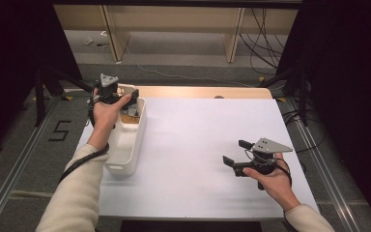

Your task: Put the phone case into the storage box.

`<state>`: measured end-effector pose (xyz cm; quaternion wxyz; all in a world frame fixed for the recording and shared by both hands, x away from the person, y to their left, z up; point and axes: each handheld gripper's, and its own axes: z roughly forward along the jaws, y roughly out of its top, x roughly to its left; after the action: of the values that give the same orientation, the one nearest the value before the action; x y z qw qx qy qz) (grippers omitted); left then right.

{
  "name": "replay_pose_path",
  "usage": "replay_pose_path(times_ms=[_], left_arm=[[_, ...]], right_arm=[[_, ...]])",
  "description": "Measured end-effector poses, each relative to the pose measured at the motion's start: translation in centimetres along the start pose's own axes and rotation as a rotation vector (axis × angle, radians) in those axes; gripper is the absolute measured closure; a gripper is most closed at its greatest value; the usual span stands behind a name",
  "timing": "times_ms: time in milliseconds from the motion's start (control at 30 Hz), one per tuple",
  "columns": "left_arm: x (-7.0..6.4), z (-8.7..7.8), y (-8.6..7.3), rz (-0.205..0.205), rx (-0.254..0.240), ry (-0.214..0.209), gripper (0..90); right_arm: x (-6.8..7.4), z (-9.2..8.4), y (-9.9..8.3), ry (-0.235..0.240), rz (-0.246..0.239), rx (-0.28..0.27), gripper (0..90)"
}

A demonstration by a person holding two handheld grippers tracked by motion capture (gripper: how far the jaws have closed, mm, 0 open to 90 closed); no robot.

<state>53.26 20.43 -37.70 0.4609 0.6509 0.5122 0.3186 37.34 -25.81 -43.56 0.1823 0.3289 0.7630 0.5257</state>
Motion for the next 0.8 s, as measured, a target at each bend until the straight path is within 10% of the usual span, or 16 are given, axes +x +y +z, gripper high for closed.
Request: replay_pose_path(times_ms=[800], left_arm=[[0.1,1.1,0.3,0.003,0.029,0.014,10.9]], right_arm=[[-0.1,0.0,0.0,-0.003,0.003,-0.003,11.7]])
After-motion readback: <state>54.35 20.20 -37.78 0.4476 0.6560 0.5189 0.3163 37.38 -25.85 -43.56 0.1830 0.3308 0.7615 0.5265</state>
